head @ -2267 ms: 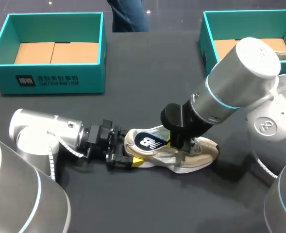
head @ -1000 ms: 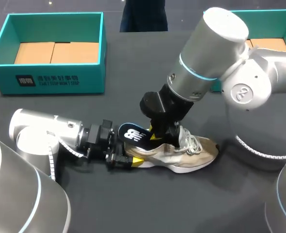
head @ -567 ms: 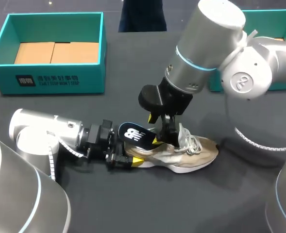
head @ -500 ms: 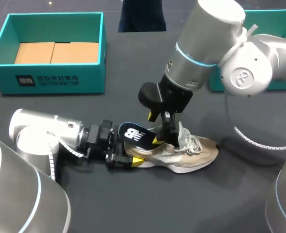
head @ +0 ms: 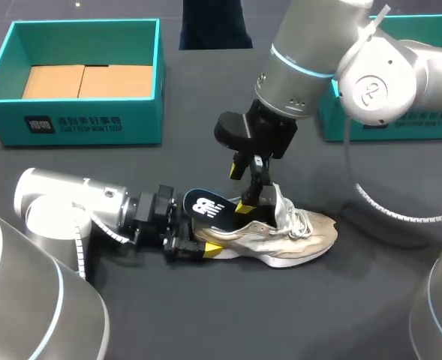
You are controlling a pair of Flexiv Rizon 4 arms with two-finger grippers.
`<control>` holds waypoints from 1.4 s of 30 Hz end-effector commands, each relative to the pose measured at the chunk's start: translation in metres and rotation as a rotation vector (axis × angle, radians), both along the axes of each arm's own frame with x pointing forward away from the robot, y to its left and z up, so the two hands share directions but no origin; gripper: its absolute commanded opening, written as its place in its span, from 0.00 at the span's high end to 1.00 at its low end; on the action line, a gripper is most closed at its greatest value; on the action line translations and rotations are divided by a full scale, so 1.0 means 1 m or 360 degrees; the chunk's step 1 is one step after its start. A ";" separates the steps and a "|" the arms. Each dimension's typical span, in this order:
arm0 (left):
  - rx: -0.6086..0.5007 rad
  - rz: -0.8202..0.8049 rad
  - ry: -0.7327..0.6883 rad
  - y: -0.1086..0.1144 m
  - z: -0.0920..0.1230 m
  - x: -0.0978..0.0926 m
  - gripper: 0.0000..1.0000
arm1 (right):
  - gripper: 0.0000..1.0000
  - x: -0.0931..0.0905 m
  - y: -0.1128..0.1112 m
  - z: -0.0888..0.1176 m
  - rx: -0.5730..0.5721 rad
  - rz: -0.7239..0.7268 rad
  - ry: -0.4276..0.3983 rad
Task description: Take the shoe out of the shoebox, open the shoe tongue, remove and reinsert the insole, then place the shoe into the shoebox
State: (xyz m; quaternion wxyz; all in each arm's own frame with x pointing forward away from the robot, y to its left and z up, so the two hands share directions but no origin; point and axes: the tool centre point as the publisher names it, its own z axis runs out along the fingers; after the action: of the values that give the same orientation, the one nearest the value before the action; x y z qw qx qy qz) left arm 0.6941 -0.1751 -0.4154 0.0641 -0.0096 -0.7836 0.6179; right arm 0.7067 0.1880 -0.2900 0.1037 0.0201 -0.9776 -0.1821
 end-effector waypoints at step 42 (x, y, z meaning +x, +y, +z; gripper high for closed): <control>0.0003 0.0001 0.0000 0.000 0.000 0.000 1.00 | 0.38 -0.002 0.032 -0.032 0.0172 0.0061 0.0826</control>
State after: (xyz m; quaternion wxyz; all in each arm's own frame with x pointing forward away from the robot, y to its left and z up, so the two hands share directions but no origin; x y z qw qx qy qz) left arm 0.6941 -0.1751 -0.4154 0.0641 -0.0096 -0.7836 0.6179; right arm 0.7031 0.2158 -0.3144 0.3383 -0.0063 -0.9125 -0.2300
